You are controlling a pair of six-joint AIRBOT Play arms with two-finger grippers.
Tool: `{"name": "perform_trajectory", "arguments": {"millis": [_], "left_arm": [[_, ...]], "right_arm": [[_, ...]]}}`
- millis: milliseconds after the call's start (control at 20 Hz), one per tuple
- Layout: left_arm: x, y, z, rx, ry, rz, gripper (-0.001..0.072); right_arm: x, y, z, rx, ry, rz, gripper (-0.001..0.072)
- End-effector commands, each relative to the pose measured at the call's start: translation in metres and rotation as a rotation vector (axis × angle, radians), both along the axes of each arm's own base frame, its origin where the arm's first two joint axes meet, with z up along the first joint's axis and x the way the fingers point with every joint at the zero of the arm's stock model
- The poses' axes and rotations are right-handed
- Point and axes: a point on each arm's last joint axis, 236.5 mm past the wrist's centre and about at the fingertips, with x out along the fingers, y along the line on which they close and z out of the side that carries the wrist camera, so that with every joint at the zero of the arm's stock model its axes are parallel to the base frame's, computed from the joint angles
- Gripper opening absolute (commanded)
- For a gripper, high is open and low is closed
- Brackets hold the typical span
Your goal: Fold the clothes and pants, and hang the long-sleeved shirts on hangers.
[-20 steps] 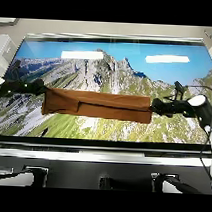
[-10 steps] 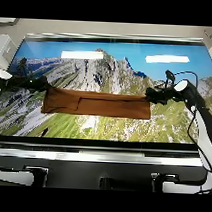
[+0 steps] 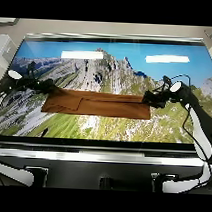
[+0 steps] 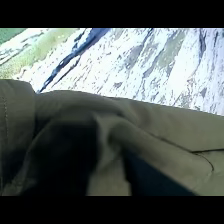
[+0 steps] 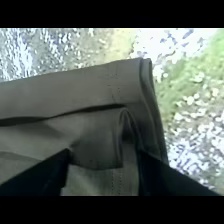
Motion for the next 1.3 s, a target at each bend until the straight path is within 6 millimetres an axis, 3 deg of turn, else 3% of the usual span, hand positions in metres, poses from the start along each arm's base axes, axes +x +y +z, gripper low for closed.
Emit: {"name": "perform_trajectory", "arguments": {"millis": [0, 50, 100, 300, 400, 550, 700, 900, 1250], "left_arm": [[0.009, 0.004, 0.004, 0.013, -0.020, -0.001, 0.0476], [0.015, 0.006, 0.015, 0.022, -0.041, -0.010, 0.0557], [0.020, 0.008, 0.029, 0.034, -0.066, -0.022, 0.0557], [0.026, 0.029, 0.094, 0.153, -0.123, -0.023, 0.0557], [0.022, 0.037, 0.123, 0.219, -0.152, -0.015, 0.0557], [0.006, 0.037, 0.154, 0.304, -0.178, -0.035, 0.0557], [-0.011, 0.033, 0.169, 0.365, -0.167, -0.059, 0.0556], [-0.022, 0.022, 0.179, 0.376, -0.164, -0.078, 0.0557], [-0.023, 0.011, 0.183, 0.366, -0.169, -0.083, 0.0556]], "right_arm": [[-0.005, -0.004, 0.002, -0.020, 0.017, 0.010, 0.0562], [-0.009, -0.010, 0.010, -0.032, 0.018, 0.018, 0.0585], [-0.011, -0.018, 0.019, -0.031, 0.018, 0.009, 0.0672], [-0.023, -0.072, 0.063, 0.038, -0.006, -0.076, 0.0700], [-0.030, -0.073, 0.072, 0.184, 0.005, -0.079, 0.0704], [-0.033, -0.059, 0.059, 0.305, 0.038, -0.028, 0.0704], [-0.028, -0.045, 0.040, 0.399, 0.052, 0.001, 0.0704], [-0.024, -0.045, 0.018, 0.412, 0.062, 0.003, 0.0704], [-0.026, -0.044, -0.006, 0.401, 0.100, 0.005, 0.0695]]}}
